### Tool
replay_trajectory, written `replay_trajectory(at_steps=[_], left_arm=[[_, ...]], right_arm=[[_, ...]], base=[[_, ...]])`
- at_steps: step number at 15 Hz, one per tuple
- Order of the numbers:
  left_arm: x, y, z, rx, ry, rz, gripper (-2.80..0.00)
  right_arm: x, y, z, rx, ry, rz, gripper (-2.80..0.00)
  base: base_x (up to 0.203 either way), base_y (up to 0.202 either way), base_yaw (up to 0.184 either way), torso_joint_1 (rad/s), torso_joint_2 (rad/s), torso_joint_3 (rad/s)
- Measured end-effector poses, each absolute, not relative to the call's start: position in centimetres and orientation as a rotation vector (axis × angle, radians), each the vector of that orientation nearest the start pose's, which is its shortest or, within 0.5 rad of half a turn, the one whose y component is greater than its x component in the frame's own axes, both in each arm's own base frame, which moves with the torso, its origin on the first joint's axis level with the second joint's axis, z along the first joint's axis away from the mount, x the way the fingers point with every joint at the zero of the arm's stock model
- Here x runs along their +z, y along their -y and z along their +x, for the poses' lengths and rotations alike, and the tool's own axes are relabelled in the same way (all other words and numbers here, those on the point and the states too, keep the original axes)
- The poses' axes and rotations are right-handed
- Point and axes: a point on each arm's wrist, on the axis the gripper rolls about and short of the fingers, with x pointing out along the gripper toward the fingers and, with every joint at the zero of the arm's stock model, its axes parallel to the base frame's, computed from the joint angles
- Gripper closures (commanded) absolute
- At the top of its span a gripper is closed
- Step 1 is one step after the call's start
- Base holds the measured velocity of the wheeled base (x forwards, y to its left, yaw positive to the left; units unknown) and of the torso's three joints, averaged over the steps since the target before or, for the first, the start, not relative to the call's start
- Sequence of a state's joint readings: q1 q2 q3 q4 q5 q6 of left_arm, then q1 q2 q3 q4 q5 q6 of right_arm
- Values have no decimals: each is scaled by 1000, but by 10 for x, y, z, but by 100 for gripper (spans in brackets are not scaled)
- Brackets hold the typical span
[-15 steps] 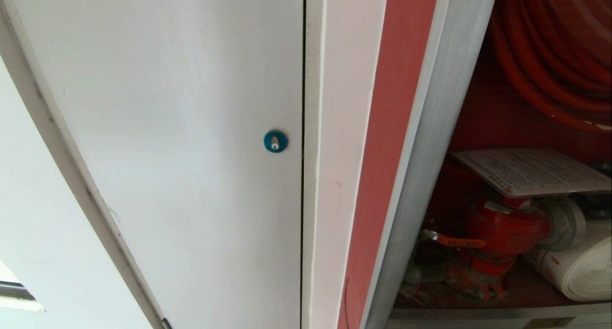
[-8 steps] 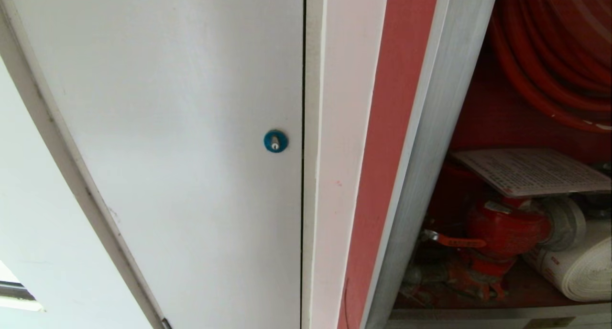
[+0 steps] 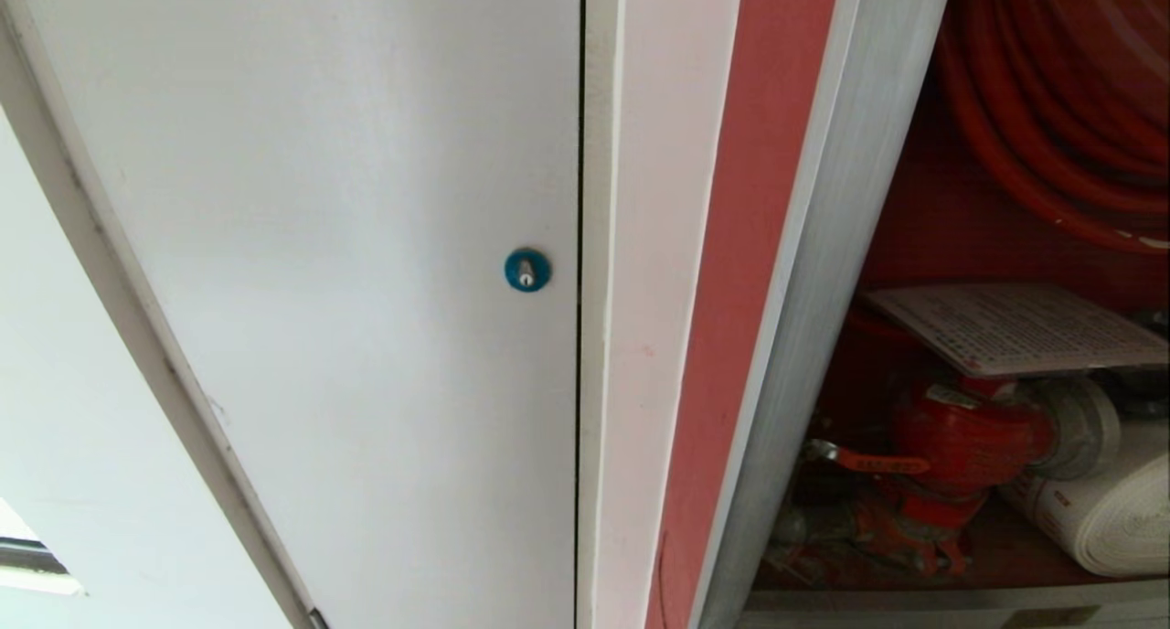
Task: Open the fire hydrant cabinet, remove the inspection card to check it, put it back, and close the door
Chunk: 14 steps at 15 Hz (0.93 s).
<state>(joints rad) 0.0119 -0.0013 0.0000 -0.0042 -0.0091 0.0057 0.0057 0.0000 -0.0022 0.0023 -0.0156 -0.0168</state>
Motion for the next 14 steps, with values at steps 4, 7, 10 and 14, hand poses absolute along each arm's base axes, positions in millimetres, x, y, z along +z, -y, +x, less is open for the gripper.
replay_trajectory(at_steps=[4,7,10,14], left_arm=[[76,0,-23,3,6,6,0],[76,0,-23,3,6,6,0],[76,0,-23,3,6,6,0],[76,0,-23,3,6,6,0]], right_arm=[[76,0,-23,-6,0,8,0],[76,0,-23,-7,2,42,0],[76,0,-23,-8,1,42,0],[76,0,-23,-8,1,42,0]], base=[[0,0,0,0,0,0],[0,0,0,0,0,0],[0,0,0,0,0,0],[0,0,0,0,0,0]])
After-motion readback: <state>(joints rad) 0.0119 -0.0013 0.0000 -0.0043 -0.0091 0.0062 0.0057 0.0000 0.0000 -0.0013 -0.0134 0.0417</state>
